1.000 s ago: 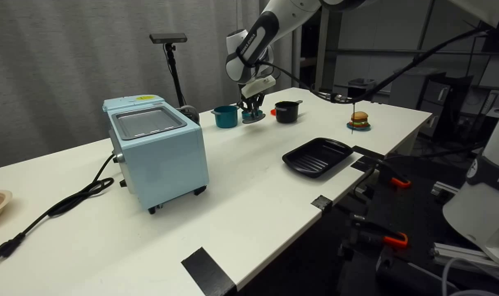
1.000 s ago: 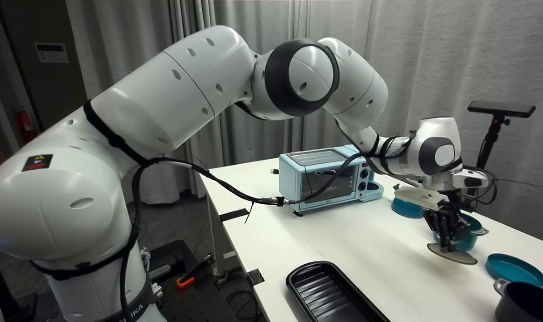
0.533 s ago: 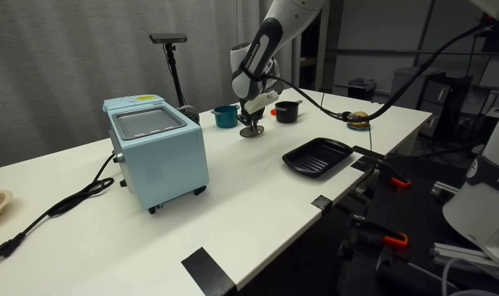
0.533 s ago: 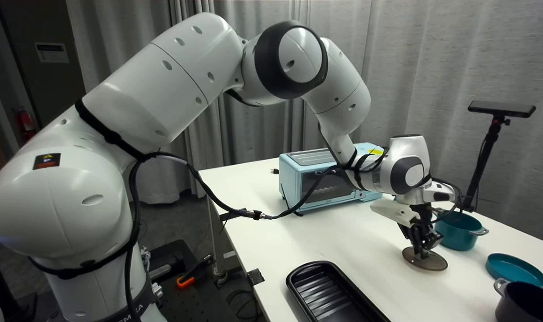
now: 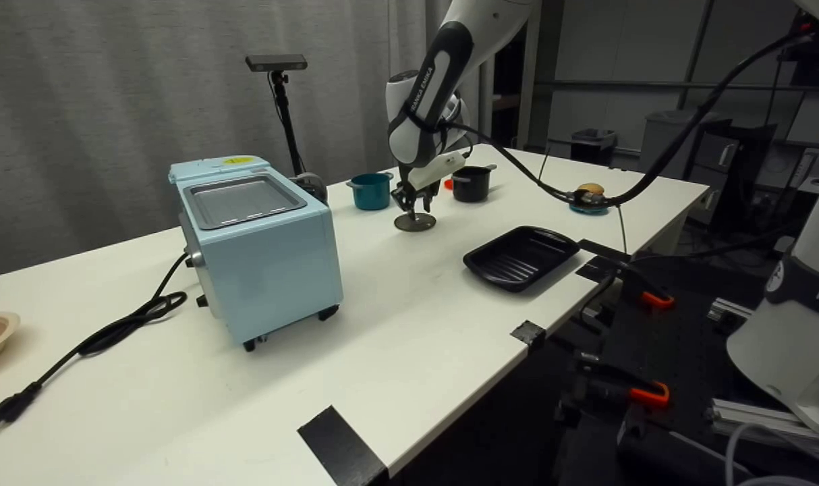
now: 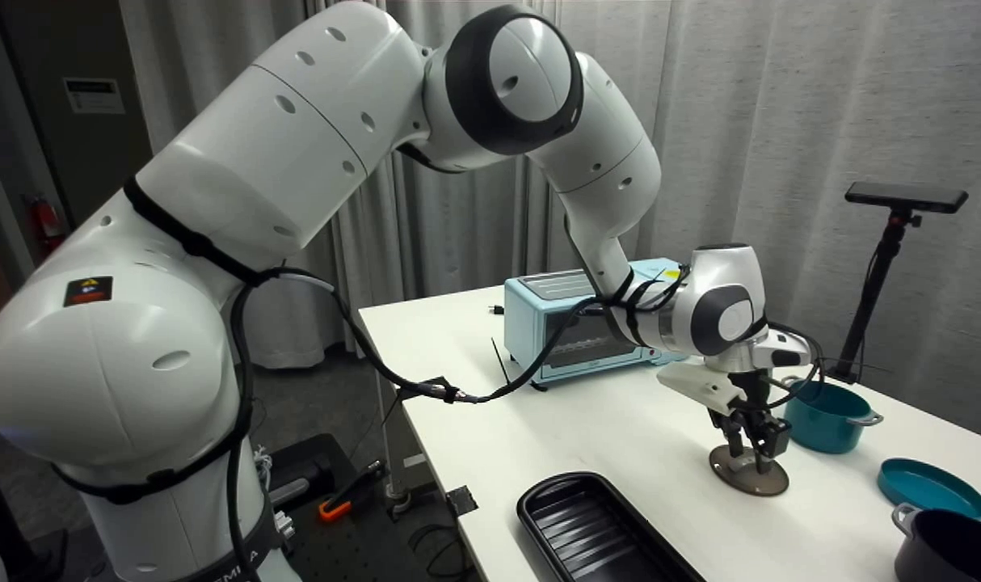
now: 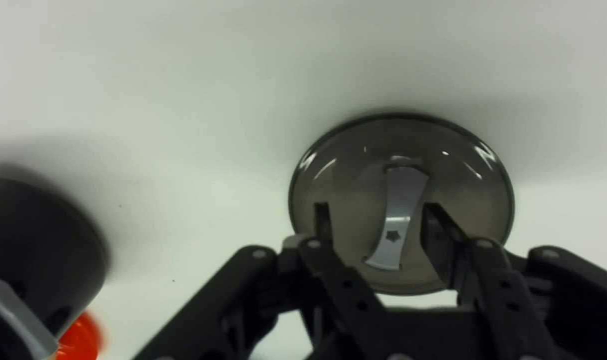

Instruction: Remove the lid from the blue pot

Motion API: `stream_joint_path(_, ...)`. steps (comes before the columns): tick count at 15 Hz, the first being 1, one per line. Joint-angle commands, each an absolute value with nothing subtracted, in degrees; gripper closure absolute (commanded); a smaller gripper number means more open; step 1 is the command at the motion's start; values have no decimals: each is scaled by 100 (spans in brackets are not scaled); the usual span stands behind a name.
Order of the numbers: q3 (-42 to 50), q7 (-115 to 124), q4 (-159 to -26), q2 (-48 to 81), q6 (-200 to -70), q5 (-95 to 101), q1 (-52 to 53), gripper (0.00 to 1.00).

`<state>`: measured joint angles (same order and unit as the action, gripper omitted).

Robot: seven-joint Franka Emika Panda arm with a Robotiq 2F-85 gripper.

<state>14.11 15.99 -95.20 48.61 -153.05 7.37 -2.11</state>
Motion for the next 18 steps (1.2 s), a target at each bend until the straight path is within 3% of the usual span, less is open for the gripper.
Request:
stream_joint_path(1, 1486, 1449, -9963, 4414, -15348, 734, -168, 18)
stream_joint_path(3, 1508, 1447, -10064, 4235, -15300, 738, -174, 2)
stream_joint_path(4, 1504, 1433, -10119, 4121, -15269, 729, -191, 0)
stream_joint_path(18, 1616, 1313, -11042, 2835, -15288, 852, -267, 0)
